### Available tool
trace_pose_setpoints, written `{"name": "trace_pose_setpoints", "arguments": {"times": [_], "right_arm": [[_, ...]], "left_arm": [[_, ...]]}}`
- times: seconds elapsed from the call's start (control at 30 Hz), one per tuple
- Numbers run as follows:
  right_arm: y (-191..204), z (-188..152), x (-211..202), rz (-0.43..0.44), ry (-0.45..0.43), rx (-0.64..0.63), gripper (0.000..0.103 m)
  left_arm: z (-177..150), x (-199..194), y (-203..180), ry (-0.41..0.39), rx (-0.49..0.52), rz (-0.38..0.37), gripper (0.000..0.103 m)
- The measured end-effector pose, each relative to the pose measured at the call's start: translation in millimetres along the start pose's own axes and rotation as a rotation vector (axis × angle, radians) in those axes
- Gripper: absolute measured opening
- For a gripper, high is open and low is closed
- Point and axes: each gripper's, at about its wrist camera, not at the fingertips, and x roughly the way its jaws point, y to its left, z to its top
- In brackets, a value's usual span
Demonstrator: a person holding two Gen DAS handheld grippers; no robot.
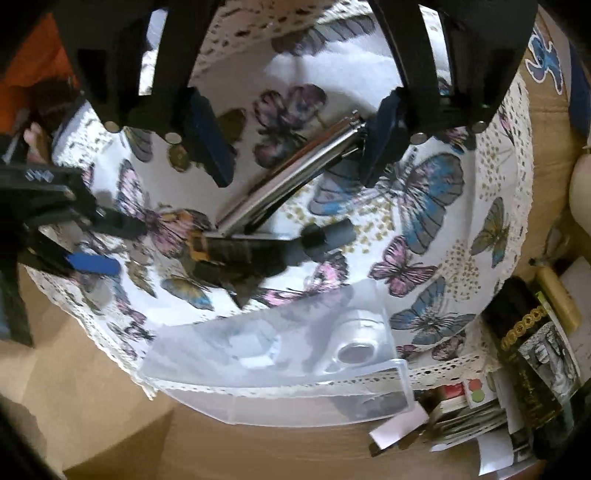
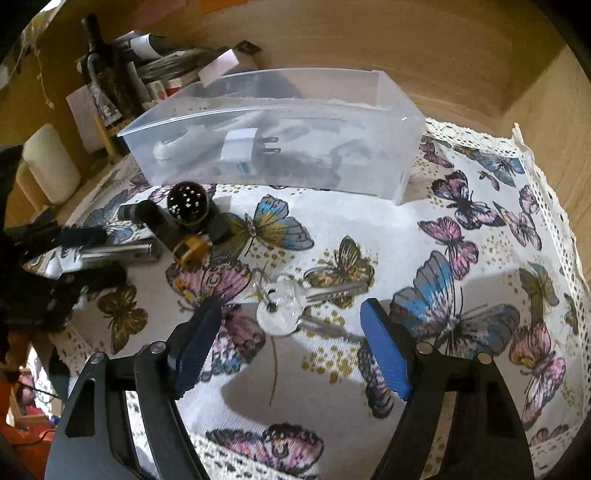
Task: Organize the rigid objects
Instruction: 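Move the left gripper to the silver cylinder while the right gripper approaches the keys, then grasp the silver cylinder with the left gripper while the right gripper grasps the keys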
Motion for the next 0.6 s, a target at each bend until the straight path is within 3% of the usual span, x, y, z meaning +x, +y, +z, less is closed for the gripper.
{"name": "trace_pose_setpoints", "arguments": {"times": [0.13,0.3,0.4,0.6], "right_arm": [[-8,5,5,-0.013,0.003,0.016,0.064],[-13,4,5,-0.024,-0.012,0.029,0.047],[-13,4,5,-0.017,-0.016,0.027,0.035],[-14,4,3,-0.007,-0.014,0.027,0.031]], "left_arm": [[-1,-1,-9,-0.006,0.005,-0.024,0.051],[5,6,-17,-0.019,0.009,-0.026,0.045],[6,8,-22,-0.018,0.024,-0.039,0.031],[3,8,-31,-0.011,0.041,-0.049,0.019]]}}
